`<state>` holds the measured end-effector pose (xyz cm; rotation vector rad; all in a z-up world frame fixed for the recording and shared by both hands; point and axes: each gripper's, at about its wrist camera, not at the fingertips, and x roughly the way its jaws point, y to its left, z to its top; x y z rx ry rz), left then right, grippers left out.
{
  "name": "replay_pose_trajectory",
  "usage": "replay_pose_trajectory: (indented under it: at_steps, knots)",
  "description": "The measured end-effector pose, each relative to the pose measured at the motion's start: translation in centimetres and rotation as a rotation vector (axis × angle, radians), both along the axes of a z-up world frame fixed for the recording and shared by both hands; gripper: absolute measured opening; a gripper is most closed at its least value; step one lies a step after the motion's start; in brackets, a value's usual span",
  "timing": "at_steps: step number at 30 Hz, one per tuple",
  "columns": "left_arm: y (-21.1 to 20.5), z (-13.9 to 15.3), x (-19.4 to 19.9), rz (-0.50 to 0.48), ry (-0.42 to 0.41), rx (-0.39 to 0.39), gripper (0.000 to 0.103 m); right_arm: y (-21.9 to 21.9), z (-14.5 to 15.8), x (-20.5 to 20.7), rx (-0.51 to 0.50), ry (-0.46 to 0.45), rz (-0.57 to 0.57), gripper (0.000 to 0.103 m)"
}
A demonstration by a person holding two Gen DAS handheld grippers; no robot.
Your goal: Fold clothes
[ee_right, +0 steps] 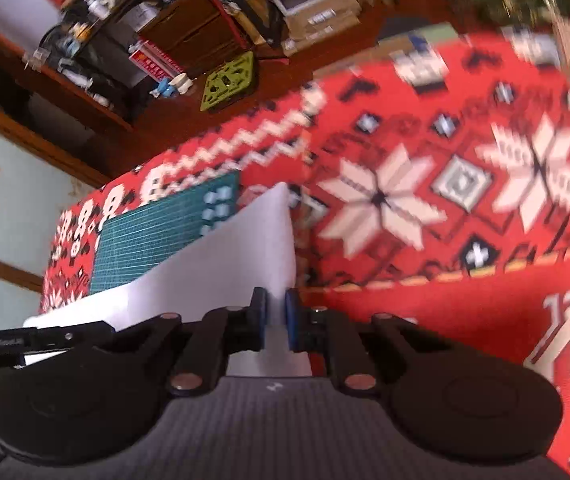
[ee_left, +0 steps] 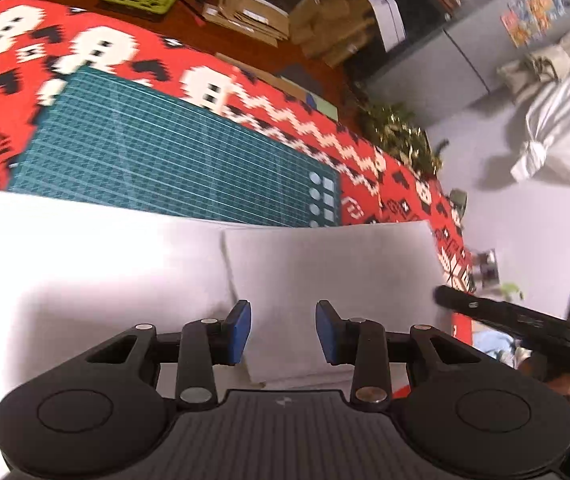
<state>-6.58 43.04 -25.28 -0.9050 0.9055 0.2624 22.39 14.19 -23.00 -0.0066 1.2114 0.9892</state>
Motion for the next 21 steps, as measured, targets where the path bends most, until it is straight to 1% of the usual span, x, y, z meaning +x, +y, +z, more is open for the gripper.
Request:
replay_pose_trajectory:
  at_steps: [3,7,10,15,18,21]
  knots:
    - [1.8,0.6,-2.1,-0.031,-0.035,-0.011,0.035,1.5,3.5,-2.1,-0.038,-0.09,0.011,0.01]
    - [5.1,2.7,-5.4,-0.084,-0.071,-0.019,0.035,3.5,8.5,-6.5,-0.092,-0.177,-0.03,0.01]
    - [7.6,4.1,-8.6,-0.093,-0.09,-0.007,0.035,6.0,12.2,-11.1,-0.14,-0.251,-0.045,0.01]
    - [11.6,6.0,-14.2,-0.081,-0.116,0.015,0.035,11.7,17.0,-20.1,-0.19,-0.358,-0.017,0.01]
    - [13.7,5.6,-18.1,0.006,-0.112,-0.008,0.035,16.1,17.6,-25.5,-0.215,-0.37,0.023,0.01]
    - [15.1,4.5,-21.1,0.067,-0.094,-0.027,0.035,20.7,16.2,-30.6,-0.226,-0.363,0.066,0.01]
